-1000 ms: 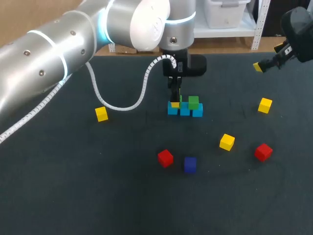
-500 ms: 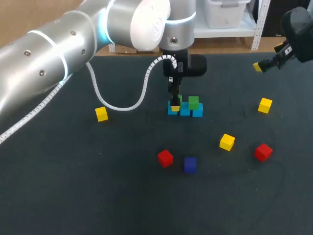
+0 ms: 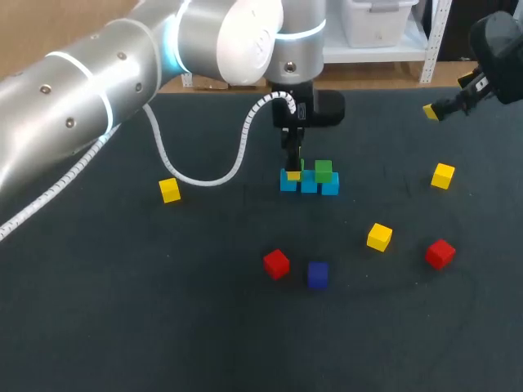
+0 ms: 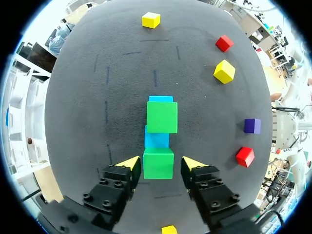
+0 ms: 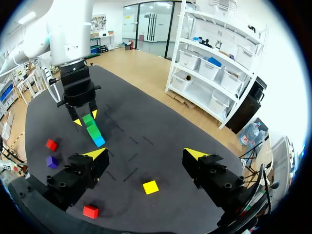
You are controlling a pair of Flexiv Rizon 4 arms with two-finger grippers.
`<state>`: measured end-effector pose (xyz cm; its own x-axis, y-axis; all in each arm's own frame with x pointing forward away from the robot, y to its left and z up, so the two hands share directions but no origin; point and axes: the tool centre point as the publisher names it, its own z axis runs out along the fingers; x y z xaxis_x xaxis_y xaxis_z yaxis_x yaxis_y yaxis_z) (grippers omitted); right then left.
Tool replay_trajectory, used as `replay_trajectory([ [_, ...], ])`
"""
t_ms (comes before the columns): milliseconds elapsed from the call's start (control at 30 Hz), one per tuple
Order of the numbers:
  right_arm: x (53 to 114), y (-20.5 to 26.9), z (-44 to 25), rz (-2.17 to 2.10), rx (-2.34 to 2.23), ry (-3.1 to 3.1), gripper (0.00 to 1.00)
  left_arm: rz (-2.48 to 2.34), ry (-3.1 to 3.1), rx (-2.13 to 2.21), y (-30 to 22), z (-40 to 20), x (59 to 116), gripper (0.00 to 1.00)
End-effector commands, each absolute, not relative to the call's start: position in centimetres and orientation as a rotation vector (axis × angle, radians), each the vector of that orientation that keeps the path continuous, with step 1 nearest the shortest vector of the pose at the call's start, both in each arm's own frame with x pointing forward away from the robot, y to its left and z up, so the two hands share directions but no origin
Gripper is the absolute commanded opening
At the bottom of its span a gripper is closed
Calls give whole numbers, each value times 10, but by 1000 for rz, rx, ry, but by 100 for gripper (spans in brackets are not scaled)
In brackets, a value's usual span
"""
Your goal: Place the blue cubes, place green cubes on the blue cubes, place the yellow cubes on the green cubes, then place the red cubes on the yellow cubes, and place purple cube on the red cubes.
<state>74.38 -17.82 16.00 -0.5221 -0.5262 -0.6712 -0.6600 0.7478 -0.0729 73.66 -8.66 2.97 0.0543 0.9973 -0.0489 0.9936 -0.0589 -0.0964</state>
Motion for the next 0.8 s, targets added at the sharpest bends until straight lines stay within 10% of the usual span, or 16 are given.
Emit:
replay_trajectory([
  [33, 743, -178, 161, 246, -885, 2249, 100, 163, -2126, -2250, -89, 30, 739, 47],
  [467, 743, -178, 161, 246, -885, 2249, 100, 167, -2135, -2248, -91, 30, 740, 11],
  [800, 743, -178, 161, 246, -885, 2249, 100, 167, -2144, -2246, -92, 30, 740, 17],
])
